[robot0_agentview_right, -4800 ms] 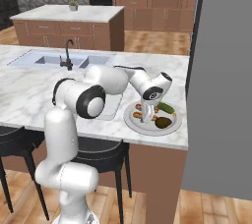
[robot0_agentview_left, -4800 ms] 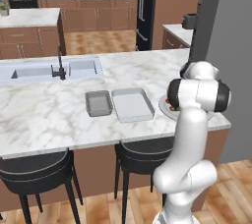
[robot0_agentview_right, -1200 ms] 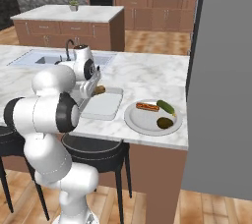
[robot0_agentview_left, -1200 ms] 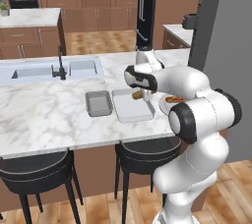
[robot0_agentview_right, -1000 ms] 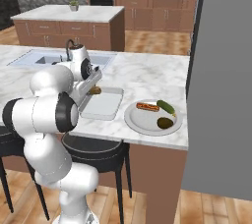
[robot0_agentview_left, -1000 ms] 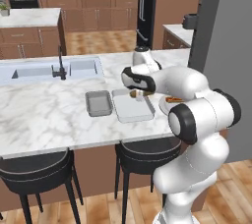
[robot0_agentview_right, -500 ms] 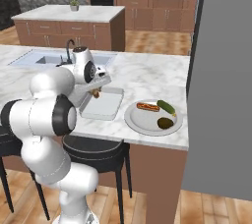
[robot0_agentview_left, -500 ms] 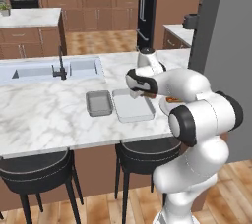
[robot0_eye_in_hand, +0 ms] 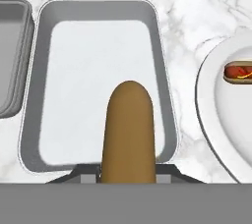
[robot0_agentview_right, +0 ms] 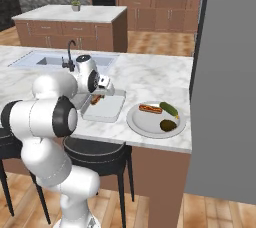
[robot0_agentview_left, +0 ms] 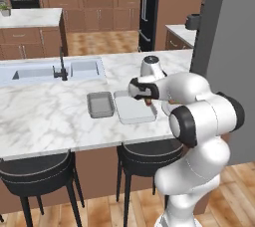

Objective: Place one cooked food and one vegetable from the large plate to each tupperware container.

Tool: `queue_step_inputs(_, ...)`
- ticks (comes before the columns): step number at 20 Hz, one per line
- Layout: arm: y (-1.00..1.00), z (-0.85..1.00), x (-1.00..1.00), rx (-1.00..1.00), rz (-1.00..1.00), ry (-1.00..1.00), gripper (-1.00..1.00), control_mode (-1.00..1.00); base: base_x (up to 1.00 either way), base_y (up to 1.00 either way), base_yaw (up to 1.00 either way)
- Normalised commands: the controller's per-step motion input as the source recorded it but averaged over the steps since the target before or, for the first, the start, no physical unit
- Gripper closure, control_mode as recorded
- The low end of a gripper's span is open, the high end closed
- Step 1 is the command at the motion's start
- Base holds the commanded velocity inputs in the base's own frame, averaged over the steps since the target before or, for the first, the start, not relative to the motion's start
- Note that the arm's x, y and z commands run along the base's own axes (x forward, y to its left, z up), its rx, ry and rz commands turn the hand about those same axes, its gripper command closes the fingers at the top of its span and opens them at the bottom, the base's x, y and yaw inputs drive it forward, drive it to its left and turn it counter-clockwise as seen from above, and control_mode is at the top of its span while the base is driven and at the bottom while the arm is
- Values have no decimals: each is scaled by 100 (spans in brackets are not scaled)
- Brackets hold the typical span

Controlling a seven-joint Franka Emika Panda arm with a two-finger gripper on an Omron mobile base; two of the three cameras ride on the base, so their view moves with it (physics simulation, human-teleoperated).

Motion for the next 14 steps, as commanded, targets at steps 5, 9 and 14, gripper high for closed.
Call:
queue_step_inputs(5, 58, -17, 72, -2, -12, 10, 100, -100, 0, 0, 0)
queue_step_inputs(9, 20, -32, 68, 0, -1, 14, 100, -100, 0, 0, 0)
queue_step_inputs(14, -7, -49, 31, 11, 0, 25, 100, -100, 0, 0, 0)
